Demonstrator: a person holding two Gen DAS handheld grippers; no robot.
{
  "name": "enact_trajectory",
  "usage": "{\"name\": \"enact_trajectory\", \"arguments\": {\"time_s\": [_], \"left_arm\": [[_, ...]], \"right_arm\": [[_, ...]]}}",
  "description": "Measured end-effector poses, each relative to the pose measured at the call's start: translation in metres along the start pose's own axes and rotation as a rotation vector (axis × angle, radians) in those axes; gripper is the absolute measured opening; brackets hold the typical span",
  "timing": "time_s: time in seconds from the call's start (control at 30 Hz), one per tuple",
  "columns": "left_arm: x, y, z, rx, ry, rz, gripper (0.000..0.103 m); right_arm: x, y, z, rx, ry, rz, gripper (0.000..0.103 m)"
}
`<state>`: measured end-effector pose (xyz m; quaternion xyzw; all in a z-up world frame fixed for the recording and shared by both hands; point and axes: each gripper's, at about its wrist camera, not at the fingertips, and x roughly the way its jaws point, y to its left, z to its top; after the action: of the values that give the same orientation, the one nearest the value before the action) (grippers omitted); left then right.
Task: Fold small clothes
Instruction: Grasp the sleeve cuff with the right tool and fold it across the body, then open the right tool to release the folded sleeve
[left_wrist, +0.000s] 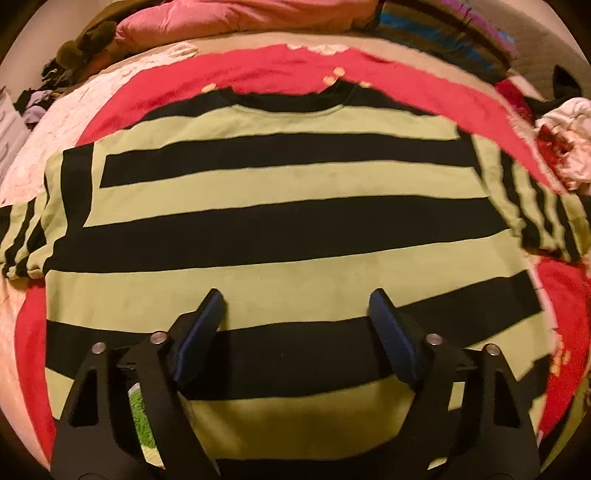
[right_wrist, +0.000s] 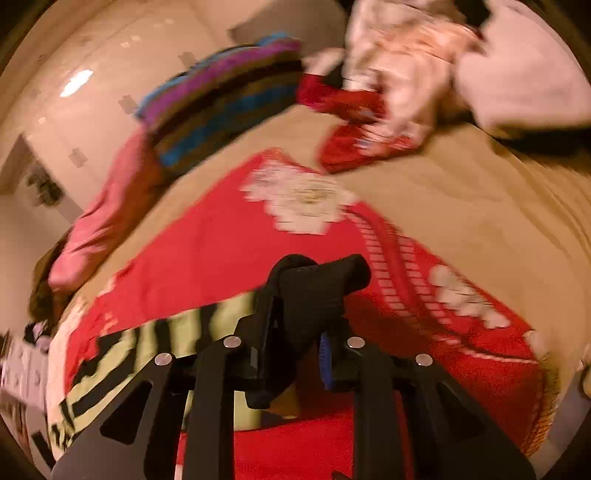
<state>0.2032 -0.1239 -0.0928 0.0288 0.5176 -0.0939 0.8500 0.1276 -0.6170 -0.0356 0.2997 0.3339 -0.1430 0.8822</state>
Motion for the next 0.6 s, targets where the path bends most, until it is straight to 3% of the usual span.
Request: {"name": "enact_trajectory", "arguments": {"time_s": [0.17,0.27,0.47,0.6], "left_arm": [[-0.026,0.017,-0.001,-0.03,-0.058,-0.01,0.07],[-0.036,0.03,-0.003,-0.048,-0.075,0.001,0.07],[-0.049,0.065,-0.011,-0.117,-0.082,0.027,0.07],[-0.048,0.079,-0.016,-0.146,-0.07,0.031,0.071]], "right_arm": [[-0.009,0.085,-0.011,-0.131,0.028,0.181,0.019],[-0.003,0.145,-0.029,-0.22,0.091,0.3,0.014],[0.029,0.24,-0.081,-0.346,0.225,0.407,0.014],[0.045,0.273,-0.115,-0.375,0.321,0.483,0.017]]}}
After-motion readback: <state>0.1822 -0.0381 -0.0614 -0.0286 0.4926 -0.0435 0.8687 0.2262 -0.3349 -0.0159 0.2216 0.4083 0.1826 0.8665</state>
